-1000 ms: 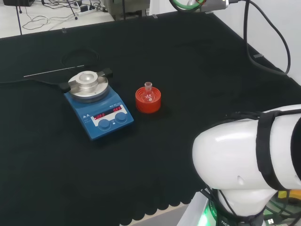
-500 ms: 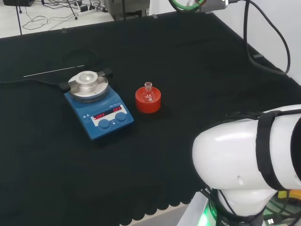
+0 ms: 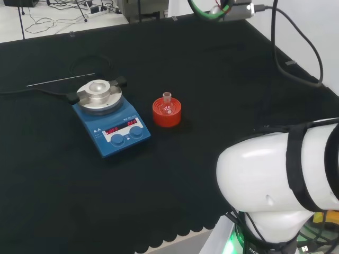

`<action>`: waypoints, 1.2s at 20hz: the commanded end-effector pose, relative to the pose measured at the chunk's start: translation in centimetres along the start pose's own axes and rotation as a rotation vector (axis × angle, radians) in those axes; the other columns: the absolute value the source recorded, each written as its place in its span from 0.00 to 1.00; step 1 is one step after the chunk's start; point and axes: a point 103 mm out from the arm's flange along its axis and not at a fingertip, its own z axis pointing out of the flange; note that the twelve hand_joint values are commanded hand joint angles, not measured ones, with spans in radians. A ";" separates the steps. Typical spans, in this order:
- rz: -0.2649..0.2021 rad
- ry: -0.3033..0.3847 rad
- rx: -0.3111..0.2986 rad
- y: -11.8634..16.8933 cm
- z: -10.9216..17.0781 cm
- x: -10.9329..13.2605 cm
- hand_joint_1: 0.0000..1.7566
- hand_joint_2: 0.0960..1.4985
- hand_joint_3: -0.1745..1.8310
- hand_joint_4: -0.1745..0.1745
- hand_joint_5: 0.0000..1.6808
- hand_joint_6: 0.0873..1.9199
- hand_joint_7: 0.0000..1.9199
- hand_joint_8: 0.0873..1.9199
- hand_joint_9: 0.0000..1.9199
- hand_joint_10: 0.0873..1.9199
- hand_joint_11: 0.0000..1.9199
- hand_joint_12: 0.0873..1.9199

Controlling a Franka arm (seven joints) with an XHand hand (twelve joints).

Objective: Pick up the round-bottom flask.

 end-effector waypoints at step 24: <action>0.036 0.073 0.167 12.1 23.4 -2.5 0.26 0.73 0.23 0.39 0.27 0.11 0.08 0.31 0.15 0.35 0.03 0.73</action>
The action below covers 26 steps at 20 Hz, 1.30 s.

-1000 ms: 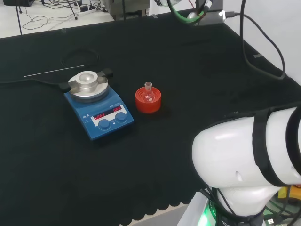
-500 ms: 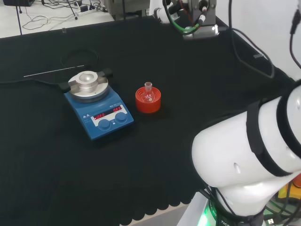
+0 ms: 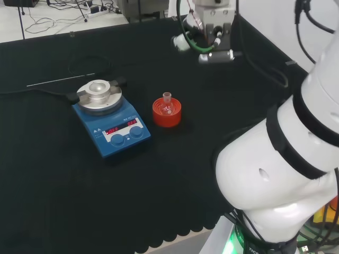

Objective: Pick up the round-bottom flask.

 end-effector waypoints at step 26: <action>-0.044 0.066 0.025 1.4 15.7 1.9 0.46 0.42 0.36 0.44 0.30 0.14 0.12 0.33 0.21 0.33 0.04 0.72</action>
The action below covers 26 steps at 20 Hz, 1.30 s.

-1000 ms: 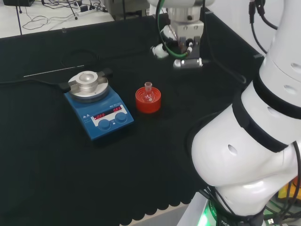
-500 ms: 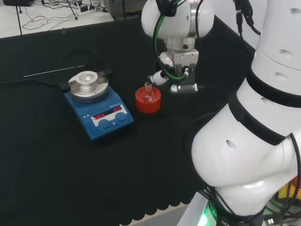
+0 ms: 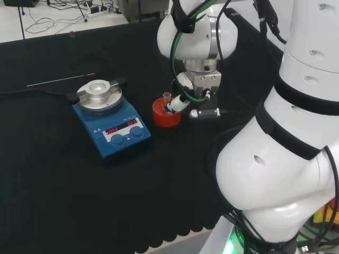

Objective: Pick up the round-bottom flask.

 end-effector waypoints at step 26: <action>0.019 0.084 -0.060 4.1 0.6 0.4 0.53 0.37 0.40 0.40 0.36 0.23 0.13 0.33 0.25 0.32 0.09 0.71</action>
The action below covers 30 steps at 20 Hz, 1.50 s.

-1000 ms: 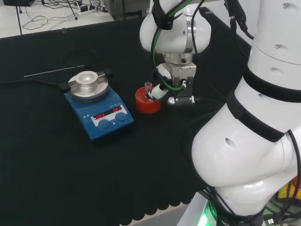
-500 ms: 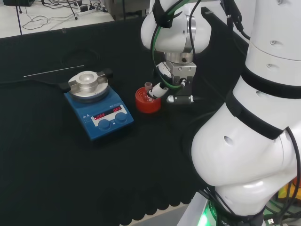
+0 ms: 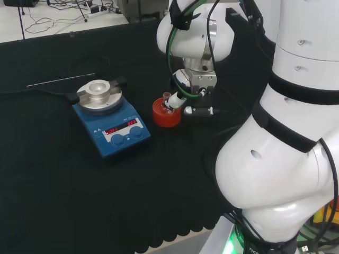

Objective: Pick up the round-bottom flask.

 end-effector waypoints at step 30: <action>-0.002 -0.044 -0.049 0.9 -0.1 1.2 0.59 0.48 0.35 0.63 0.64 0.39 0.19 0.34 0.32 0.31 0.15 0.70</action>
